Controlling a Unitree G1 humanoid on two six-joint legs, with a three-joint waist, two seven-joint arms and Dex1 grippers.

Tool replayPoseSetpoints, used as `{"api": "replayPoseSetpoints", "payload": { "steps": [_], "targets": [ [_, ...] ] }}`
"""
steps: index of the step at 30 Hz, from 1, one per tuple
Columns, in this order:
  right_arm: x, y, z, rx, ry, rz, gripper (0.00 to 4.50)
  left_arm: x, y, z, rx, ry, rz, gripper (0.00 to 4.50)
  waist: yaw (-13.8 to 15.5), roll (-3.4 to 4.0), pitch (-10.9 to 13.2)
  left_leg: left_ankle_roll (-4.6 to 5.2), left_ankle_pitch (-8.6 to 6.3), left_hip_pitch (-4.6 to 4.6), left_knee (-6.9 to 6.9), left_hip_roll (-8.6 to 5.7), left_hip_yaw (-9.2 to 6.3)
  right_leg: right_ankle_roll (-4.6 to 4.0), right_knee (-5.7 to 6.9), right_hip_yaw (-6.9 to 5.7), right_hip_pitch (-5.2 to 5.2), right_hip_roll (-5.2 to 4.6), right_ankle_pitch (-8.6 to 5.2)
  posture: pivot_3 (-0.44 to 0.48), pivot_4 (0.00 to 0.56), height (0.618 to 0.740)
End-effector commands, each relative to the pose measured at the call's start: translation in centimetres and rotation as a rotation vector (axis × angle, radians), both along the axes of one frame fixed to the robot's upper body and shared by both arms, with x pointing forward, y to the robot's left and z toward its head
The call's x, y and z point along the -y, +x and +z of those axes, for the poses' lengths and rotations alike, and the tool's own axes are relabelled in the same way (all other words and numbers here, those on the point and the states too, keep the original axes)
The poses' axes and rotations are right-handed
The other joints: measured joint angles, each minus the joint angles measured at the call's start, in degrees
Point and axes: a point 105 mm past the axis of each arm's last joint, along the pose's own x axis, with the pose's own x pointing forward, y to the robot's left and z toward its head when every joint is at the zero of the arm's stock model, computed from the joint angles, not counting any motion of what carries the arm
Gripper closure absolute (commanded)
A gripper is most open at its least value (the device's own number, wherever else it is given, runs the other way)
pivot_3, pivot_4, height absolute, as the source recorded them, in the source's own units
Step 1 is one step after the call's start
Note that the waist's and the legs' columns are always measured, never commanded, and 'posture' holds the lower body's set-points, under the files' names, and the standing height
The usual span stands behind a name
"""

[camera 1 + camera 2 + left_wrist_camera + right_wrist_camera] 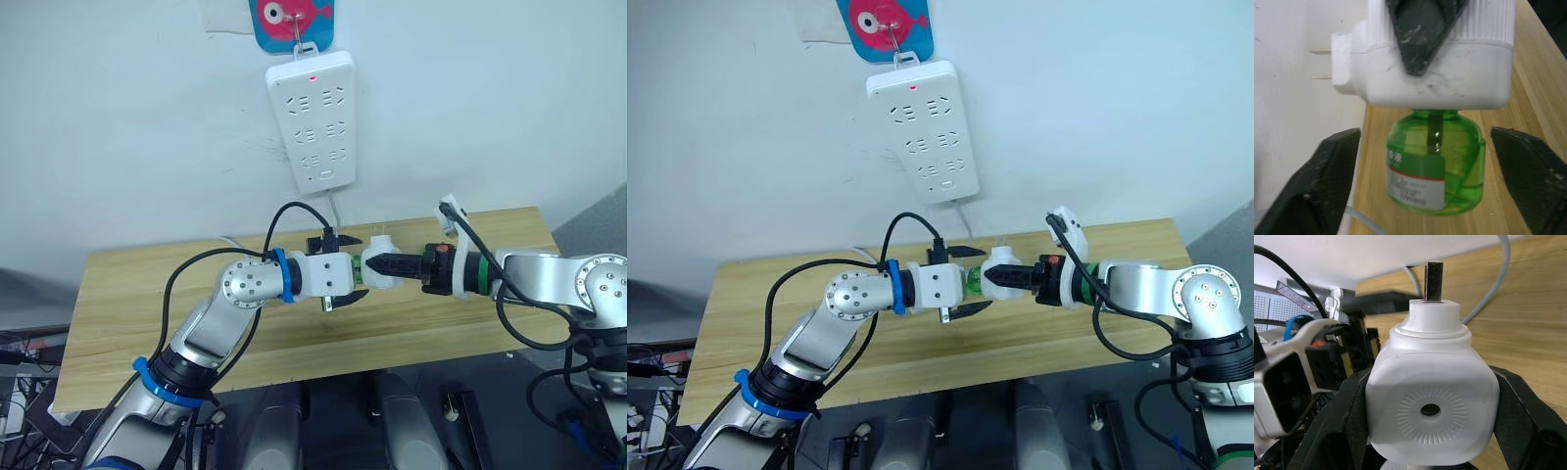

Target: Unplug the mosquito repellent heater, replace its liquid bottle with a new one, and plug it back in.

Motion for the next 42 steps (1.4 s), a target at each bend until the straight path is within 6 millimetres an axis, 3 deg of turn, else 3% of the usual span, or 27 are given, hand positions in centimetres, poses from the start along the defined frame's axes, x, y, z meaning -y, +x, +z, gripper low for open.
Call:
{"api": "replayPoseSetpoints", "payload": {
  "steps": [1, 3, 10, 11, 13, 14, 20, 26, 31, 41, 42],
  "targets": [
    [-0.4, -0.6, 1.1, 0.039, 0.035, 0.017, 1.53, 0.2, -0.2, 0.2, 0.019, 0.012, -0.023, 1.77, -0.01, 0.00, 0.00, 0.00, 0.00, 0.00, 0.00, 0.00, 0.00, 0.00, 0.00, -0.01, 0.00, 0.00, 0.00, -0.044, 0.292, 0.740],
    [-0.5, -0.6, 1.0, 0.038, 0.034, 0.016, 1.53, 0.1, -0.1, 0.0, 0.017, 0.014, -0.020, 2.24, 0.00, 0.00, 0.00, 0.00, 0.00, 0.00, 0.00, 0.00, -0.01, 0.00, 0.00, 0.01, 0.00, -0.01, 0.00, -0.042, 0.297, 0.740],
    [-0.9, -0.6, 1.5, 0.068, 0.019, 0.016, 1.53, 0.2, 0.2, -0.1, -0.032, -0.034, 0.001, 2.24, -0.04, 0.00, 0.00, 0.00, 0.00, 0.00, 0.00, 0.00, -0.01, 0.00, 0.00, 0.01, 0.00, -0.01, 0.00, -0.051, 0.293, 0.740],
    [-0.8, -0.7, 1.8, 0.083, 0.011, 0.019, 0.77, 0.2, 0.2, -0.2, -0.053, -0.059, 0.013, 2.24, -0.04, 0.00, 0.00, 0.00, 0.00, 0.00, 0.00, 0.00, -0.01, 0.00, 0.00, 0.00, 0.00, -0.01, 0.00, -0.055, 0.288, 0.740],
    [-0.6, -1.0, 2.2, 0.114, -0.005, 0.015, 0.14, 0.0, 0.4, -0.2, -0.080, -0.100, 0.031, 2.24, -0.06, 0.00, 0.00, 0.00, 0.00, 0.00, 0.00, 0.00, -0.02, 0.00, 0.00, 0.01, 0.00, -0.01, 0.00, -0.060, 0.287, 0.740],
    [-0.4, -1.3, 2.4, 0.140, -0.021, 0.014, 0.06, 0.0, 0.3, 0.1, -0.103, -0.154, 0.031, 2.24, -0.09, 0.00, 0.00, 0.00, 0.00, 0.00, 0.00, 0.00, -0.03, 0.00, 0.00, 0.01, 0.00, -0.01, 0.00, -0.069, 0.287, 0.740],
    [0.6, -3.0, 2.8, 0.389, -0.107, -0.063, 0.06, 0.6, 1.0, 2.5, -0.206, -0.515, 0.086, 2.24, 0.03, -0.14, -0.29, 0.00, 0.00, -0.01, 0.01, 0.02, -0.04, 0.00, -0.03, -0.05, 0.01, -0.03, 0.00, -0.112, 0.281, 0.740],
    [-0.1, -2.9, 3.1, 0.565, -0.055, -0.243, 0.06, 1.2, 0.5, 3.3, -0.225, -0.657, 0.086, 2.24, -0.73, -0.15, -1.56, 0.00, 0.00, 0.02, 0.01, 0.00, 0.04, 0.02, -0.02, 0.01, 0.02, -0.01, 0.01, -0.147, 0.271, 0.740],
    [-0.4, -2.2, 3.4, 0.680, -0.054, -0.352, 0.06, 2.1, -0.4, 3.5, -0.245, -0.723, 0.065, 2.24, -1.40, -0.12, -2.08, -0.01, 0.00, 0.04, -0.01, -0.01, 0.04, 0.02, -0.02, 0.02, 0.02, 0.04, 0.00, -0.157, 0.264, 0.740],
    [-1.4, -1.4, 4.1, 0.763, -0.022, -0.406, 0.06, 3.0, -0.9, 4.3, -0.266, -0.776, 0.047, 2.24, -1.42, -0.05, -3.35, 0.00, -0.01, 0.05, -0.02, -0.05, 0.04, 0.02, -0.08, 0.03, 0.04, 0.12, 0.00, -0.162, 0.250, 0.740],
    [-1.4, -1.4, 4.2, 0.774, -0.024, -0.410, 0.23, 3.0, -0.9, 4.3, -0.276, -0.782, 0.051, 2.24, -1.42, -0.05, -3.44, 0.00, -0.01, 0.05, -0.02, -0.05, 0.04, 0.02, -0.09, 0.03, 0.04, 0.12, 0.00, -0.157, 0.245, 0.740]
  ]
}}
